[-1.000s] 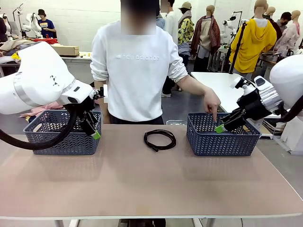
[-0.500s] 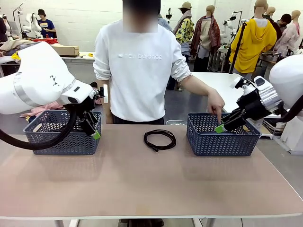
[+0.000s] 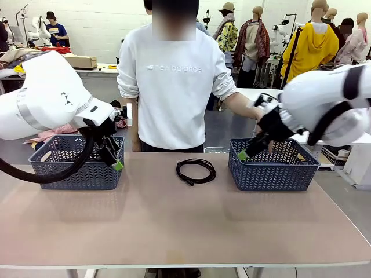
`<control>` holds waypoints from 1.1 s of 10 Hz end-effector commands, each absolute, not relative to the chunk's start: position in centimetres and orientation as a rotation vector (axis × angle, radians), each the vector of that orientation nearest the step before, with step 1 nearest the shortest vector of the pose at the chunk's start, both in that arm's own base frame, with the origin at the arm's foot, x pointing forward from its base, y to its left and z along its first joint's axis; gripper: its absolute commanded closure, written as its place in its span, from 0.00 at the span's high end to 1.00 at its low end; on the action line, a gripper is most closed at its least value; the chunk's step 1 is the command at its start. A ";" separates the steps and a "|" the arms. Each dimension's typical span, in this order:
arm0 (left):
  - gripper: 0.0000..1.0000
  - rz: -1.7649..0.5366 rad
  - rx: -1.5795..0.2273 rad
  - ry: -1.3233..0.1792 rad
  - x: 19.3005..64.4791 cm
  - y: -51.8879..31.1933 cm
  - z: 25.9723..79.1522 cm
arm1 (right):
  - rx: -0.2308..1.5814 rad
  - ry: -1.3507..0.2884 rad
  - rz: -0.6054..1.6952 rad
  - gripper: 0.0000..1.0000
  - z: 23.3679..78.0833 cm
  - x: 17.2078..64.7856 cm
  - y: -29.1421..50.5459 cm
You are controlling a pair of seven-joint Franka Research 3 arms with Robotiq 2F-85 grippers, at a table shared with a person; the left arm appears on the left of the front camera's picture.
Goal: Organize the cables according to human instructions.
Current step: Pick up a bundle of cables and place it in the basket indicated by the human.
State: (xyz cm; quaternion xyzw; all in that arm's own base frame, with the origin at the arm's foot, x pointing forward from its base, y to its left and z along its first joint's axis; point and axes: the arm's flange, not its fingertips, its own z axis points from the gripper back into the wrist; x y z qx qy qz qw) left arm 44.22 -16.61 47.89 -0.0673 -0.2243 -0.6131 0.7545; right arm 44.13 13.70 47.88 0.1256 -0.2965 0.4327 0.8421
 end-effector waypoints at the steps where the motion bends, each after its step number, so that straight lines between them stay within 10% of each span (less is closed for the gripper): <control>1: 1.00 -1.336 -0.146 -0.480 44.5 -16.5 48.0 | 0.181 -0.536 0.884 1.00 47.5 47.7 16.9; 11: 1.00 -1.336 -0.146 -0.480 44.5 -16.5 48.0 | 0.160 -0.411 0.889 1.00 43.6 51.9 25.8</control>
